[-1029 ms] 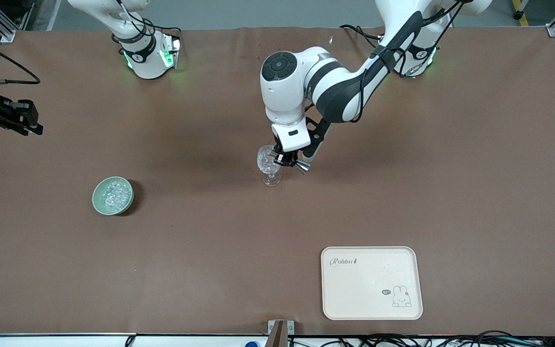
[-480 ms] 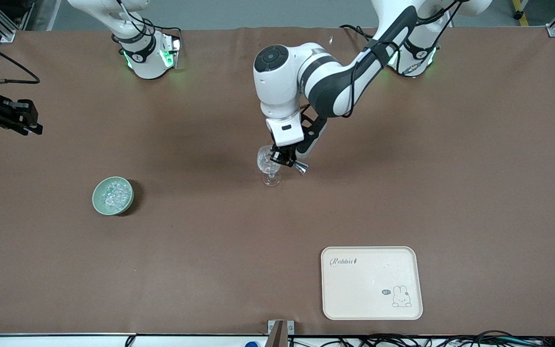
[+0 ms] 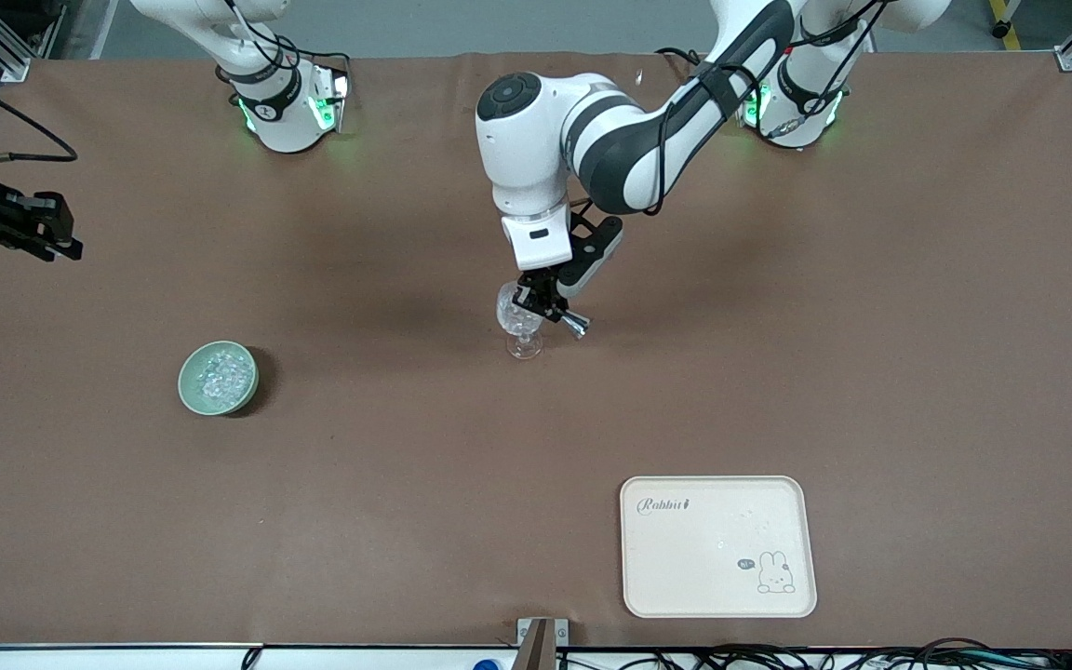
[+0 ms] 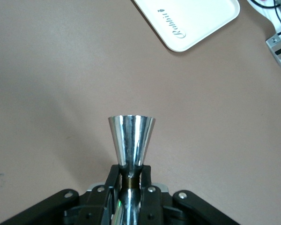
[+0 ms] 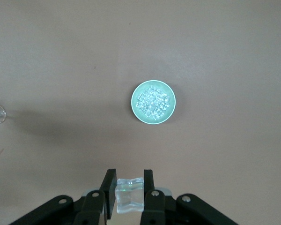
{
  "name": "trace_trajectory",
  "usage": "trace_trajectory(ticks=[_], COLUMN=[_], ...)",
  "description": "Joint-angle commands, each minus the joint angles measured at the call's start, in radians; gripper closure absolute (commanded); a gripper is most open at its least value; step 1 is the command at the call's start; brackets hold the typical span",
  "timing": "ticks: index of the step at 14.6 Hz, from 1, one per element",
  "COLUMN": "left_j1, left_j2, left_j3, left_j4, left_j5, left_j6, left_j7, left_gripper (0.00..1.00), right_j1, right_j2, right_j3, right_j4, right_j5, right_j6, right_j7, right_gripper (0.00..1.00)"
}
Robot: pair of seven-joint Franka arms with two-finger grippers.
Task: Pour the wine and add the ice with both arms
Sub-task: 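Move the jigger to the white tray while the right gripper carries ice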
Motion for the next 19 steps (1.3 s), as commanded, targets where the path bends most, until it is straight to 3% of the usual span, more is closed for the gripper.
trace_trajectory(ticks=[1, 6, 10, 13, 19], left_j1=[0.009, 0.122, 0.268, 0.424, 0.607], left_j2=[-0.016, -0.005, 0.017, 0.075, 0.213], left_j3=[0.003, 0.009, 0.006, 0.002, 0.000], left_j4=[0.040, 0.123, 0.126, 0.168, 0.222], left_j5=[-0.003, -0.196, -0.392, -0.655, -1.059], left_j6=[-0.019, -0.001, 0.131, 0.225, 0.324], left_j7=[-0.014, -0.007, 0.064, 0.168, 0.395], left_gripper=[0.99, 0.99, 0.99, 0.99, 0.99], right_j1=[-0.007, 0.002, 0.050, 0.151, 0.450], right_j2=[-0.016, -0.015, -0.012, 0.004, 0.171], right_j3=[0.002, 0.006, 0.008, 0.008, 0.008], right_j4=[-0.008, -0.009, -0.008, -0.009, 0.017], right_j5=[0.013, 0.013, 0.013, 0.011, -0.007], right_j6=[0.002, 0.002, 0.005, 0.033, 0.177], right_j7=[-0.010, -0.005, 0.015, 0.120, 0.575], right_gripper=[0.95, 0.95, 0.95, 0.95, 0.96])
